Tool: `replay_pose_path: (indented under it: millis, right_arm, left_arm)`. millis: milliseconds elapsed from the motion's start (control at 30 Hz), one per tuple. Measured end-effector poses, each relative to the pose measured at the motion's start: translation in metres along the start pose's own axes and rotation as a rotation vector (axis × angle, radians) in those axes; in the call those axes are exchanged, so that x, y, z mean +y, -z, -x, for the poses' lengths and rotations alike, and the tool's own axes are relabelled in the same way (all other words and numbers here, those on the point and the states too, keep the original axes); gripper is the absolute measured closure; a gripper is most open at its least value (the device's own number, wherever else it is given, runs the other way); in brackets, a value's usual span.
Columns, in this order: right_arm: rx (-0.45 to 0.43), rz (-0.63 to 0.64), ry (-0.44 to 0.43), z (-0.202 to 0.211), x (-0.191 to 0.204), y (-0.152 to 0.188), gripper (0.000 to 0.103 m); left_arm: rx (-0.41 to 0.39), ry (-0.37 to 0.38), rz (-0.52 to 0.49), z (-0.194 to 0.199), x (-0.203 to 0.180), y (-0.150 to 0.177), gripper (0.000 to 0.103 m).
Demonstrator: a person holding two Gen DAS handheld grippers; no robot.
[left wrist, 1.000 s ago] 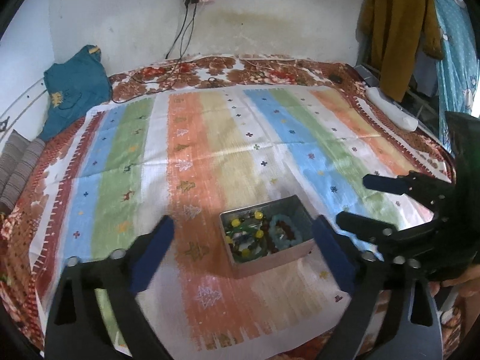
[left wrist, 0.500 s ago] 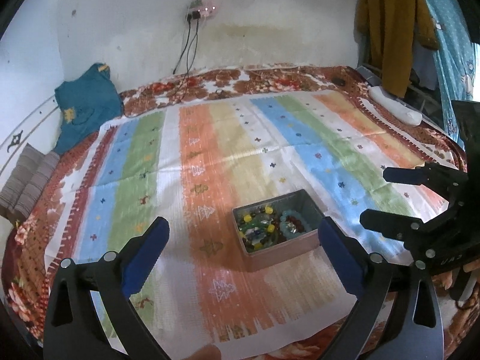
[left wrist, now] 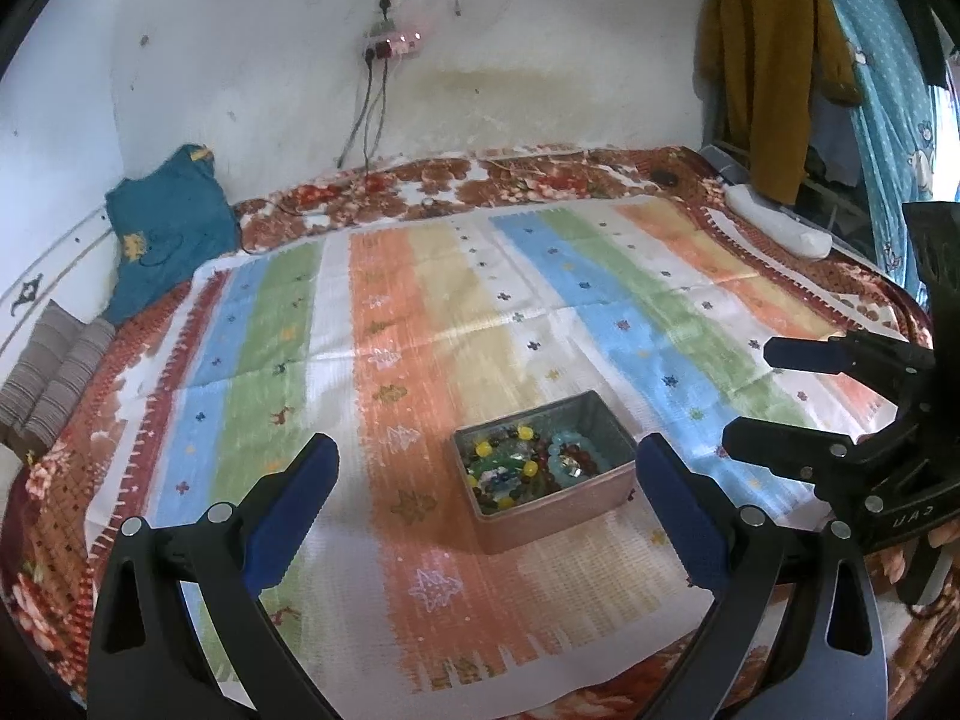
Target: Organize jewelry
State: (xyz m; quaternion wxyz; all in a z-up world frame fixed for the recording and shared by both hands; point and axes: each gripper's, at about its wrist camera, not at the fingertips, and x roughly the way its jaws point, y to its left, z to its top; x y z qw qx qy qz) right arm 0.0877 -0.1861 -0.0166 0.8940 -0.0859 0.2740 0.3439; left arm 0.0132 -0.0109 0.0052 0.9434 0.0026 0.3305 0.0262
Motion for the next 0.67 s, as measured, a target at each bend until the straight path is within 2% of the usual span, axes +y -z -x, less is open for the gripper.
replay_pose_path:
  millis: [233,533,667]
  right_arm:
    - [-0.072,0.012,0.031,0.014,0.003,0.0,0.005]
    - [-0.101,0.029,0.028,0.019,0.007,0.0,0.005]
    - [-0.149,0.016,0.054,0.028,0.005,-0.001,0.005]
  left_arm:
    - [-0.046,0.012,0.007,0.014,-0.001,0.003,0.006]
    - [-0.058,0.036,0.011,0.015,0.0,0.002,0.006]
    - [-0.059,0.046,0.008,0.017,-0.001,0.001,0.006]
